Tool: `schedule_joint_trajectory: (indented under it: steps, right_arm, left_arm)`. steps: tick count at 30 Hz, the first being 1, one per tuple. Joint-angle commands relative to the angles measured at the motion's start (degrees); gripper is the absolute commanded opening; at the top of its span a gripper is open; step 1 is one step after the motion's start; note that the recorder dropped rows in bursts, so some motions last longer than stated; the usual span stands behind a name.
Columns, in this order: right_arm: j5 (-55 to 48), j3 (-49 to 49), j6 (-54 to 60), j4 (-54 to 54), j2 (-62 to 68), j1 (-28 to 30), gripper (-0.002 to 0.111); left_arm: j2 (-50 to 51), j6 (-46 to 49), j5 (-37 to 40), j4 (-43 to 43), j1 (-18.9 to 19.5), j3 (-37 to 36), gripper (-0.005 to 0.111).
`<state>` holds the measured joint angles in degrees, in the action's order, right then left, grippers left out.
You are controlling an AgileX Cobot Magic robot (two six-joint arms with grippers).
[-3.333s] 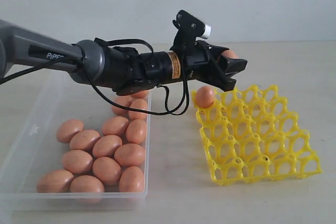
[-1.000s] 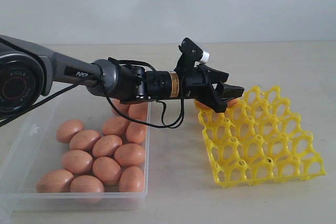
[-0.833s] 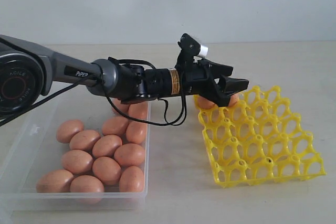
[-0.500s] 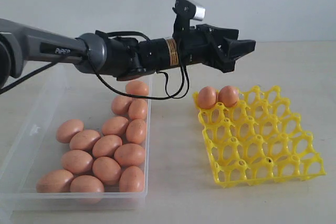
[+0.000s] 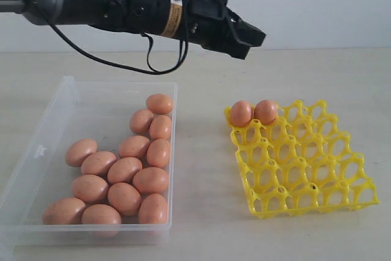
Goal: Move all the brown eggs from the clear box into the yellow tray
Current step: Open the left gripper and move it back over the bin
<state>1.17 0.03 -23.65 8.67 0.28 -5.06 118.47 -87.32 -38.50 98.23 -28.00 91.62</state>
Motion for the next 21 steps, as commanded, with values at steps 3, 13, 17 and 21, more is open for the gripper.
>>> schedule_joint_trajectory:
  steps: [3, 13, 17, 21]
  right_arm:
    - [0.4, 0.0, 0.2, -0.2, -0.3, -0.2, 0.0]
    - [0.4, 0.0, 0.2, -0.2, -0.3, -0.2, 0.0]
    - [0.4, 0.0, 0.2, -0.2, -0.3, -0.2, 0.0]
    - [0.4, 0.0, 0.2, -0.2, -0.3, -0.2, 0.0]
  left_arm:
    - [-7.5, -5.1, 8.7, 1.7, 4.7, -7.2, 0.004]
    - [-17.6, 2.5, 39.0, 1.7, 7.1, -26.4, 0.004]
    - [-19.4, 2.6, 38.2, 1.7, 7.1, -29.7, 0.004]
    - [-20.3, 2.2, 38.5, 1.7, 7.2, -32.3, 0.004]
